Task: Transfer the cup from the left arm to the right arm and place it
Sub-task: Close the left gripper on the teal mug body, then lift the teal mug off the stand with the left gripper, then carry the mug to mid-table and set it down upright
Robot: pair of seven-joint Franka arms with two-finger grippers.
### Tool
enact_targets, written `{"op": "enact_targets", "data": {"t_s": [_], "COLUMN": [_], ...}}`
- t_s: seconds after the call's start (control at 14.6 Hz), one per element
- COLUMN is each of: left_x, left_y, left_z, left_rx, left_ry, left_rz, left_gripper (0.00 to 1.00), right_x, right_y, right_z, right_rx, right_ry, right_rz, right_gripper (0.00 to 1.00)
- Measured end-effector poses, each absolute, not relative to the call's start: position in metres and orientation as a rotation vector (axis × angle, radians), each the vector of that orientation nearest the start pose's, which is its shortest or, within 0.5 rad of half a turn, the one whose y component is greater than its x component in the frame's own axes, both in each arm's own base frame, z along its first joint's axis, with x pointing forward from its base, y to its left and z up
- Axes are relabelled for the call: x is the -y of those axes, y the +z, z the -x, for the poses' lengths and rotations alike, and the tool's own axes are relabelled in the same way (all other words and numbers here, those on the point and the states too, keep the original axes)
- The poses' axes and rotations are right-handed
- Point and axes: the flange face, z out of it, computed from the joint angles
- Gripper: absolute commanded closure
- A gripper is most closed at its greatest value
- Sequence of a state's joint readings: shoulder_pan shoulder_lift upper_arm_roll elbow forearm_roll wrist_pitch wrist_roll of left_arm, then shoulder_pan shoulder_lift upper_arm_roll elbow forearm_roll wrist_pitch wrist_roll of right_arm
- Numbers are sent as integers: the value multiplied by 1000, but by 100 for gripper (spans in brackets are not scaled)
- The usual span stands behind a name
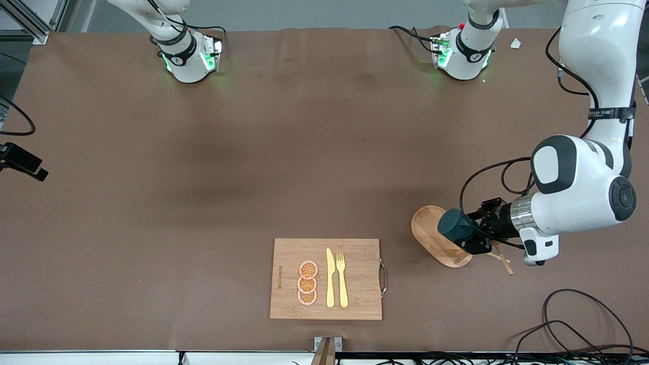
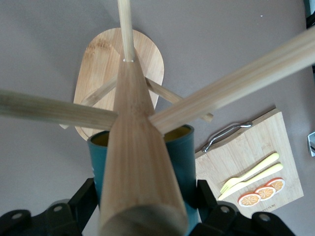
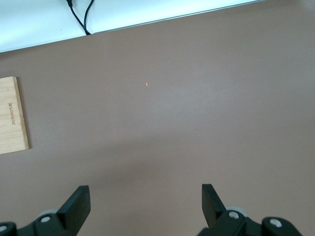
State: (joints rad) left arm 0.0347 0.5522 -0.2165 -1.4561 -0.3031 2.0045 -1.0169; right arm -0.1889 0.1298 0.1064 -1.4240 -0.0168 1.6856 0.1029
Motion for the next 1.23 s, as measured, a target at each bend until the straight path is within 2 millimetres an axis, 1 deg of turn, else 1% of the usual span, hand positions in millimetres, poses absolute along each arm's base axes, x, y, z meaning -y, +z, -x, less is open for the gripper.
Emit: {"op": "enact_targets", "data": {"t_s": [0.14, 0.21, 0.34, 0.41, 0.48, 0.55, 0.68, 0.82, 0.89, 0.96, 1.09, 1.23], "left_x": [127, 135, 163, 181, 204, 228, 286, 352, 384, 410, 453, 488], "left_y": [379, 383, 399, 408, 416, 422, 424, 416, 408, 398, 373, 347], "left_z": [-696, -694, -688, -682, -673, -664, -640, -606, -587, -570, -539, -512], "left_rx": [1632, 1610, 1536, 1479, 1411, 1348, 1199, 1059, 1002, 946, 840, 765], "left_ry": [385, 391, 382, 363, 324, 273, 135, -6, -70, -131, -237, -355], "left_rz": [3031, 3042, 3082, 3103, 3110, 3099, 3056, 3003, 2975, 2949, 2905, 2855], "left_gripper": [54, 54, 54, 54, 54, 54, 54, 54, 54, 55, 56, 56], "right_x": [56, 56, 56, 56, 56, 56, 56, 56, 56, 56, 56, 56], "right_y": [631, 631, 631, 631, 631, 631, 631, 631, 631, 630, 630, 630], "right_z": [-604, -604, -604, -604, -604, -604, -604, -604, -604, -604, -604, -603], "right_rx": [-291, -291, -291, -291, -291, -291, -291, -290, -290, -291, -292, -292], "right_ry": [-208, -208, -208, -208, -208, -208, -208, -208, -208, -207, -205, -203], "right_rz": [3123, 3123, 3123, 3123, 3123, 3123, 3123, 3123, 3123, 3123, 3123, 3123], "right_gripper": [0, 0, 0, 0, 0, 0, 0, 0, 0, 0, 0, 0]}}
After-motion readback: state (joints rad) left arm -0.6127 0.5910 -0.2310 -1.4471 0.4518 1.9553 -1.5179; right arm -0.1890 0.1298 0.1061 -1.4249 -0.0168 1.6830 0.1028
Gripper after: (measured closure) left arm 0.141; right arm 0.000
